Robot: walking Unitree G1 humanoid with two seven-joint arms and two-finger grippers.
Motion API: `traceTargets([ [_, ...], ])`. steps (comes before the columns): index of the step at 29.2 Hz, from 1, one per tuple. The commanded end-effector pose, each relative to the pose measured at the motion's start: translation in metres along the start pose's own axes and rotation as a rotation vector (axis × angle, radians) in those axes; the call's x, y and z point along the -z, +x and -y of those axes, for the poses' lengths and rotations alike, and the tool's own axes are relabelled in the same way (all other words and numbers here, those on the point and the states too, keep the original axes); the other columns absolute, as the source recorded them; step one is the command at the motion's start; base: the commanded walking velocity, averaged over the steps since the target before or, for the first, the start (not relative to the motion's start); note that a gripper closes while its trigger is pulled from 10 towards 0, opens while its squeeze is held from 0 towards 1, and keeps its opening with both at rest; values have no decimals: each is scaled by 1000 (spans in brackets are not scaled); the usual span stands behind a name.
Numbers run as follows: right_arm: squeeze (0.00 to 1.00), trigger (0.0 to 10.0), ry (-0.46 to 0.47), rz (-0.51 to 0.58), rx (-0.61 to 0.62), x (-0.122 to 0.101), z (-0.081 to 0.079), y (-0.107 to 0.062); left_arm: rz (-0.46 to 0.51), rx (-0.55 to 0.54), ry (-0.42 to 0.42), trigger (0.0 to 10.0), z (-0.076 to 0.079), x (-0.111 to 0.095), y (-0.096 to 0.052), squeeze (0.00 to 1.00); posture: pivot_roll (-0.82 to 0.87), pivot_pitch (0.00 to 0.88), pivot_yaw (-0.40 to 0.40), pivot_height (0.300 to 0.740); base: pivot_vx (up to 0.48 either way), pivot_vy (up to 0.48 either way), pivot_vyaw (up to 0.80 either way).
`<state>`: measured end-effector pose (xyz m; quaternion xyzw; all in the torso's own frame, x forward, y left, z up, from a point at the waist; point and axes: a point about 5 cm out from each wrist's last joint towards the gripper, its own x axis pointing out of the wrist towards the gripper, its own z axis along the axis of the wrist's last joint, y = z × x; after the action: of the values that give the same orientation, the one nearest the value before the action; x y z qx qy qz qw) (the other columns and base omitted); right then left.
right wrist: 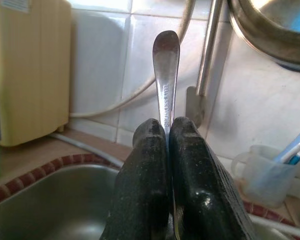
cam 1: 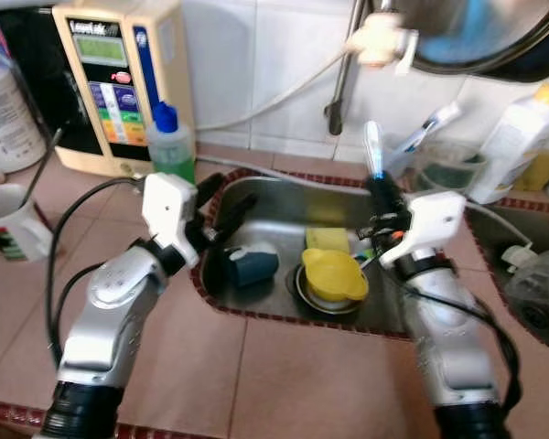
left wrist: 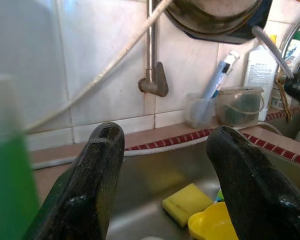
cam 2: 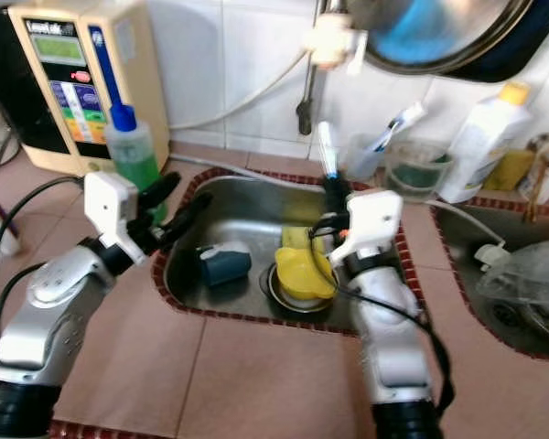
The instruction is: Kitchen organization
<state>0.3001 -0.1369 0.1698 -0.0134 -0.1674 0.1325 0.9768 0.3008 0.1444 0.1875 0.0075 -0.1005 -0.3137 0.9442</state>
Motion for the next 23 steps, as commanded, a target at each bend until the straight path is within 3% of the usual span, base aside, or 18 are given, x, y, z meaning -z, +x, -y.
traceTargets([
  [1,0,10000,-17,3,30,-2,11,-2,12,36,-4,10000,6,-3,2,0,47,27,-41,740,0,0,0],
  [10,0,10000,-12,-47,39,8,29,-2,-15,91,12,10000,15,-2,-3,0,46,47,-35,740,0,0,0],
  [23,0,10000,-43,-102,4,16,55,9,-83,233,12,10000,46,0,-19,0,66,137,-11,740,0,0,0],
])
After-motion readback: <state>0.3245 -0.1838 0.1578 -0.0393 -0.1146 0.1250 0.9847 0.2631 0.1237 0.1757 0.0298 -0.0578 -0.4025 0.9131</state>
